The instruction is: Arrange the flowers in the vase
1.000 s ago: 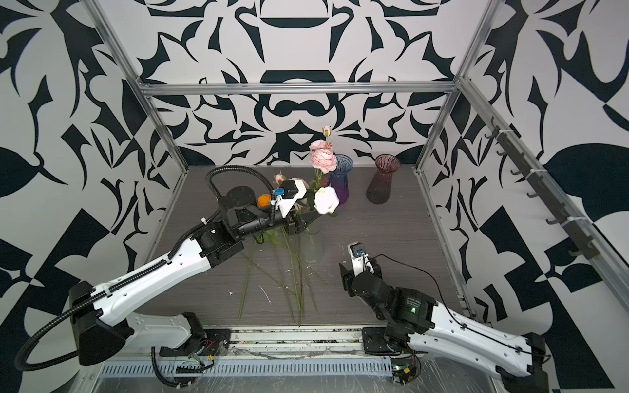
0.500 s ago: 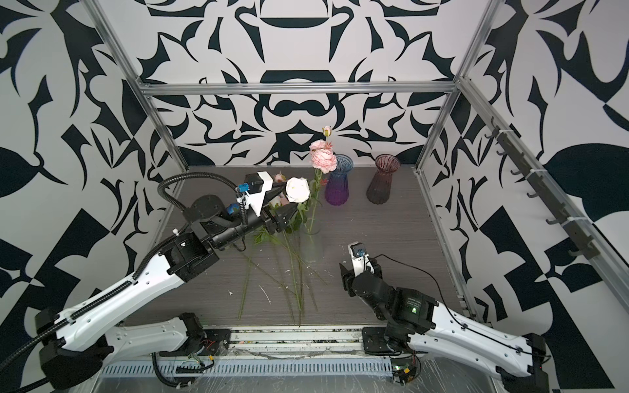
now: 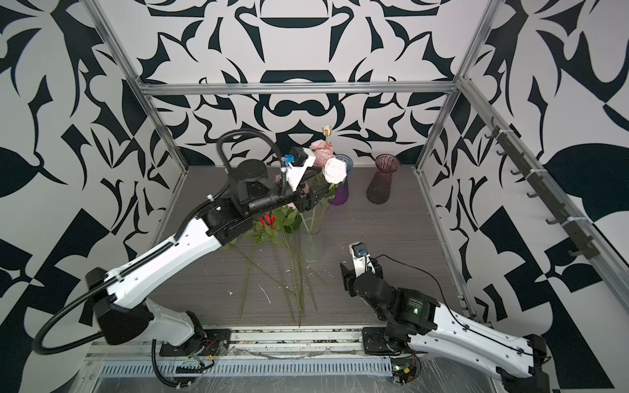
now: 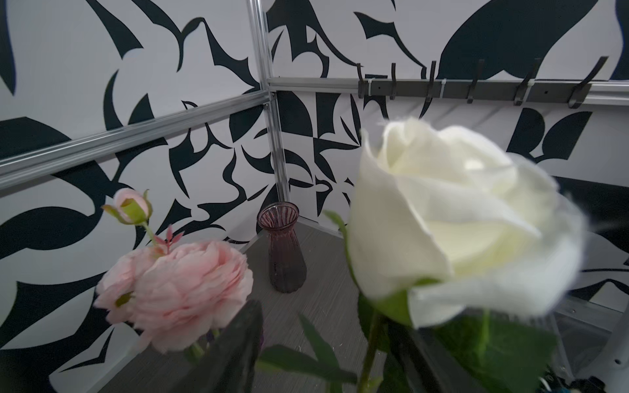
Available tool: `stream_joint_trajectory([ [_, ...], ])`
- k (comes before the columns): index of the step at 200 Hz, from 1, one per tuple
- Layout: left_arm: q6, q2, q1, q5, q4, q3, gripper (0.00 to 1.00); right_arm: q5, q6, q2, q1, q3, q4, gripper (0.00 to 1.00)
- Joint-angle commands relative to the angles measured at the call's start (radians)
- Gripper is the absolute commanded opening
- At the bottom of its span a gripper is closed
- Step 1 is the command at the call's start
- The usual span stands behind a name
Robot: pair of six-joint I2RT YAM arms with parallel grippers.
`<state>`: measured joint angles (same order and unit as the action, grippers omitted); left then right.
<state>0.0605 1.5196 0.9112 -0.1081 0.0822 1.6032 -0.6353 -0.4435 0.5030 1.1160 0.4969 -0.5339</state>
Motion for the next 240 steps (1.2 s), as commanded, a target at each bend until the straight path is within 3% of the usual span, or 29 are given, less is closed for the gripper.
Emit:
stream_joint_trajectory([
  [1, 0.018, 0.044, 0.001, 0.036, 0.112, 0.069, 0.65, -0.019, -0.017, -0.025, -0.002, -0.003, 0.0, 0.67],
  [48, 0.014, -0.015, -0.002, 0.223, 0.25, 0.071, 0.92, -0.022, -0.013, -0.043, -0.002, -0.014, 0.01, 0.67],
  [77, 0.036, -0.038, -0.008, 0.18, 0.405, 0.154, 0.96, -0.017, -0.006, -0.017, -0.002, -0.008, 0.015, 0.67],
  [113, 0.024, -0.148, -0.009, 0.039, 0.263, 0.077, 0.97, -0.014, -0.007, 0.002, -0.002, -0.002, 0.014, 0.67],
  [145, 0.01, -0.143, -0.012, 0.042, 0.298, 0.156, 0.96, -0.015, -0.014, -0.007, -0.002, -0.002, 0.005, 0.67],
  [185, 0.052, 0.009, -0.018, 0.026, 0.469, 0.348, 0.93, -0.02, -0.012, -0.001, -0.002, 0.0, 0.008, 0.68],
  [195, 0.084, 0.089, -0.018, 0.039, 0.565, 0.423, 1.0, -0.018, -0.011, 0.002, -0.002, 0.001, 0.008, 0.68],
  [210, 0.111, 0.22, -0.033, 0.053, 0.791, 0.583, 0.99, -0.012, -0.008, 0.002, -0.002, 0.005, 0.004, 0.71],
  [224, 0.096, 0.295, -0.08, -0.069, 0.945, 0.722, 1.0, 0.013, 0.002, -0.003, -0.002, 0.011, 0.0, 0.77],
  [240, 0.066, 0.302, -0.138, -0.242, 0.974, 0.756, 1.0, 0.031, -0.006, -0.005, -0.002, 0.018, -0.009, 0.82],
])
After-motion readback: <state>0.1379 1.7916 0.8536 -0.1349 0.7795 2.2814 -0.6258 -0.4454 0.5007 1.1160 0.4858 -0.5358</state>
